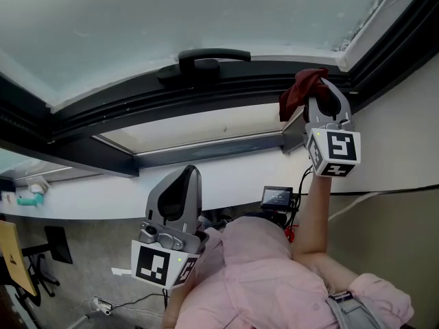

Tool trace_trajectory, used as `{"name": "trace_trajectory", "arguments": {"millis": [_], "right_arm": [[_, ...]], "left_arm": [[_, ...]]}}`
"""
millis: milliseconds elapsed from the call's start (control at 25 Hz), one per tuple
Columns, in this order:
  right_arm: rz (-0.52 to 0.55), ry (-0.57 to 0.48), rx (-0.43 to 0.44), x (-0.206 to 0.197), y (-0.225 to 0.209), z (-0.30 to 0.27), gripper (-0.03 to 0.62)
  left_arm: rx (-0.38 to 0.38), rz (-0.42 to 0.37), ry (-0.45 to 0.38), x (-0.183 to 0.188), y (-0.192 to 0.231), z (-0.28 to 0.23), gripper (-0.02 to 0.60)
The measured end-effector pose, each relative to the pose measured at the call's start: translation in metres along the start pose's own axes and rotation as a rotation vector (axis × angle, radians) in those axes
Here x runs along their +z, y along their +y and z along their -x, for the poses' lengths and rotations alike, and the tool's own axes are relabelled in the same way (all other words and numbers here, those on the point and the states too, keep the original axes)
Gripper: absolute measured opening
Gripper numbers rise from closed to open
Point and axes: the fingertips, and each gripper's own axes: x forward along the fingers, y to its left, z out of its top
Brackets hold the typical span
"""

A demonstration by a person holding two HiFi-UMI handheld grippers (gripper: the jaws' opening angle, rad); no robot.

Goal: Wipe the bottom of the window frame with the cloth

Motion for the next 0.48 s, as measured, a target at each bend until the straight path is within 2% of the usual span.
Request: {"name": "trace_trajectory", "arguments": {"millis": [480], "right_arm": [[0.003,0.029,-0.066,-0.007,-0.022,0.004,0.058]], "left_arm": [[-0.002,0.002,0.001,-0.001,-0.001,-0.003,-0.004]]}}
